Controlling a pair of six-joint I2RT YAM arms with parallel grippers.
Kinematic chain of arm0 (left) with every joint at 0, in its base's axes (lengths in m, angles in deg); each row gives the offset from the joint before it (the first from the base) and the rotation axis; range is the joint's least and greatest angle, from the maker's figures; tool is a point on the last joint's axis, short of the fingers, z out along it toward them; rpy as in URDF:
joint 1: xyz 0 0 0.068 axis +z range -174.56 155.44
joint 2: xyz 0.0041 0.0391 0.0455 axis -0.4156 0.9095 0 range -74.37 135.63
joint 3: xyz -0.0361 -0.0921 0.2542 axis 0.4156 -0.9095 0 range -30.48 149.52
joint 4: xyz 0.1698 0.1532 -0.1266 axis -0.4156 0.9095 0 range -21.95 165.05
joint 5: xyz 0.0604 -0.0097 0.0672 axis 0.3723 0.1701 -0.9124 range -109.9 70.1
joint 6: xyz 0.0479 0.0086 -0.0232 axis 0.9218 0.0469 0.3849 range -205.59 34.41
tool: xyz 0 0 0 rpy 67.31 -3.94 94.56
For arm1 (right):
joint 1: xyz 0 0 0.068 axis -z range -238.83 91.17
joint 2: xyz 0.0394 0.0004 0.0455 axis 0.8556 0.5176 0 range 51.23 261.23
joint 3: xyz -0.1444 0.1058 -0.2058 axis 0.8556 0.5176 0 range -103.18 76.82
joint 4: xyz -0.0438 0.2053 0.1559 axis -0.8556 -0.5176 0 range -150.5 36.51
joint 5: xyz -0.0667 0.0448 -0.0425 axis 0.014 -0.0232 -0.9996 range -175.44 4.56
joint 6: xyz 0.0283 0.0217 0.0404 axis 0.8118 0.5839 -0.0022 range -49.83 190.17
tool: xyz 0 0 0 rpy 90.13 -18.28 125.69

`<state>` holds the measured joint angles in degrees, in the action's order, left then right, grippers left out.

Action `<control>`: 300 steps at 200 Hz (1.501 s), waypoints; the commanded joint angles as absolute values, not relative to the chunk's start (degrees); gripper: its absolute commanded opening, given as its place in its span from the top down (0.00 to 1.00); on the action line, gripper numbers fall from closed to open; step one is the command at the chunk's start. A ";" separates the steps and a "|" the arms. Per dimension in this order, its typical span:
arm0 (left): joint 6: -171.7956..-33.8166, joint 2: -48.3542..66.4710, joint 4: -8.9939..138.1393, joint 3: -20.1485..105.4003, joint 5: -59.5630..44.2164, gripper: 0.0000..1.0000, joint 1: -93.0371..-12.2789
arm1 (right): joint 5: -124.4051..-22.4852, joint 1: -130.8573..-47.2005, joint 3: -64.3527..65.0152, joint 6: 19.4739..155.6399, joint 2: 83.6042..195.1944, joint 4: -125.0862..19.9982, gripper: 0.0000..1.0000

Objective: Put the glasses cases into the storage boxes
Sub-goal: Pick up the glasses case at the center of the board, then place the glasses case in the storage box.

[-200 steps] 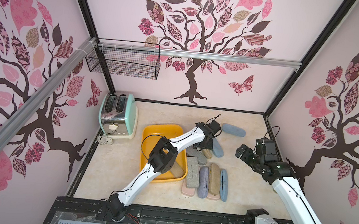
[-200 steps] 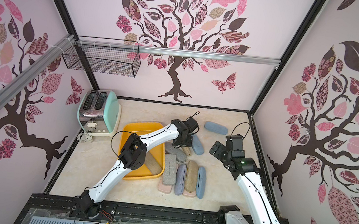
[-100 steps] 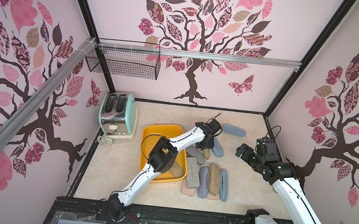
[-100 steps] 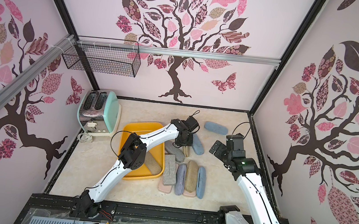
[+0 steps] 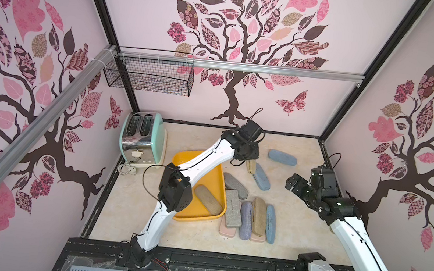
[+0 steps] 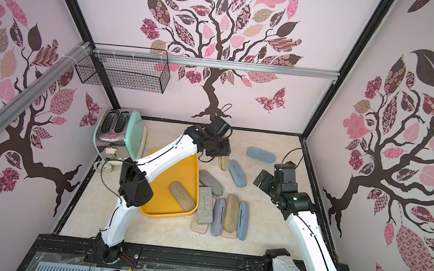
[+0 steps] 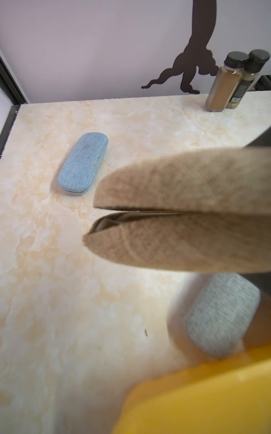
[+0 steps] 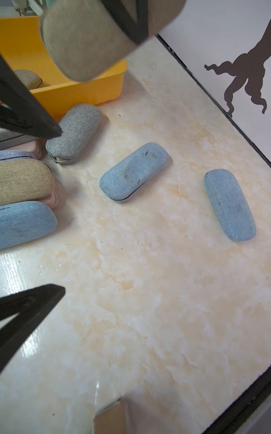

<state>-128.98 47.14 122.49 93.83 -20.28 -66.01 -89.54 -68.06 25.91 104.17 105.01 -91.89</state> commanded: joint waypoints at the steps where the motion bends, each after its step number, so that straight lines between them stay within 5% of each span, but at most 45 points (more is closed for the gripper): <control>1: -125.63 36.03 121.51 81.59 -21.51 0.61 -63.57 | -89.24 -67.62 26.10 103.13 104.59 -92.09 0.00; 49: -122.11 13.17 122.36 51.24 -22.24 0.59 -54.25 | -86.59 -67.66 27.99 104.21 104.76 -89.61 0.00; 91: -121.82 4.68 120.27 36.03 -22.03 0.59 -48.32 | -84.14 -67.62 29.25 105.54 106.06 -87.70 0.00; 233: -124.72 14.10 113.76 28.31 -23.23 0.63 -47.92 | -80.30 -67.68 31.75 107.13 106.10 -86.33 0.00; 300: -129.71 19.37 108.77 28.75 -21.26 0.65 -55.49 | -80.92 -67.62 30.85 106.31 105.57 -87.44 0.00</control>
